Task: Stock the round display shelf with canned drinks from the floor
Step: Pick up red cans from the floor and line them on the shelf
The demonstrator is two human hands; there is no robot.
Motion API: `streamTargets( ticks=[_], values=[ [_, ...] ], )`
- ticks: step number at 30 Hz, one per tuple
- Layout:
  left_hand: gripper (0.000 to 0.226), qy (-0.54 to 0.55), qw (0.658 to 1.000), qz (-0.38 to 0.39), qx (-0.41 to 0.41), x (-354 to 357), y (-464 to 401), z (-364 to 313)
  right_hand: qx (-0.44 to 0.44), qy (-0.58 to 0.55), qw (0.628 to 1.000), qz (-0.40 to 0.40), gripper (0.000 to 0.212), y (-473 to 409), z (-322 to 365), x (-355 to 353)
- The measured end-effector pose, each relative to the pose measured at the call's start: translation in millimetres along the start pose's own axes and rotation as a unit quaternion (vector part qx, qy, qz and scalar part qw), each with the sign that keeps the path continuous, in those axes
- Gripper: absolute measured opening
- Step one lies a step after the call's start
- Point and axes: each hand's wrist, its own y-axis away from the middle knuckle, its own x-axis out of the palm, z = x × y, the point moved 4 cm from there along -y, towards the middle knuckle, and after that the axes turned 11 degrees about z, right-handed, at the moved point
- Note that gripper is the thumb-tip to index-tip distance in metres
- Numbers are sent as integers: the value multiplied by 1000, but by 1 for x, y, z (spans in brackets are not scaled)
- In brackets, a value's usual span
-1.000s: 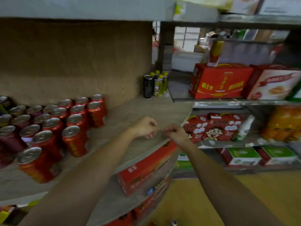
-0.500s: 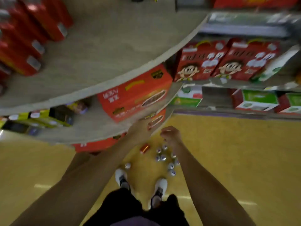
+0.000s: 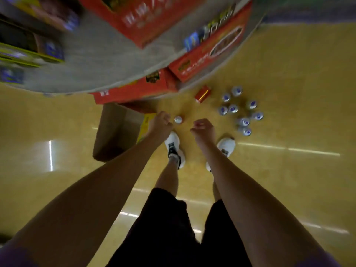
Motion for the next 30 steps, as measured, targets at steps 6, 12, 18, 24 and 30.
streamTargets(
  ticks=[6,12,18,24,30],
  values=[
    [26,-3,999,31,-23,68,-89,77,48,-65,996,-34,33,-73,-99,71],
    [32,-22,998,64,3,112,-175,135,70,-84,994,-27,38,-156,-147,111],
    [38,-16,995,88,-47,128,-253,179,64,-44,997,-3,45,-222,-176,146],
    [42,-25,993,112,-37,136,-309,196,22,63,998,23,72,-270,-192,178],
    [39,-57,990,126,-40,147,-339,212,12,193,978,71,72,-320,-201,202]
  ],
)
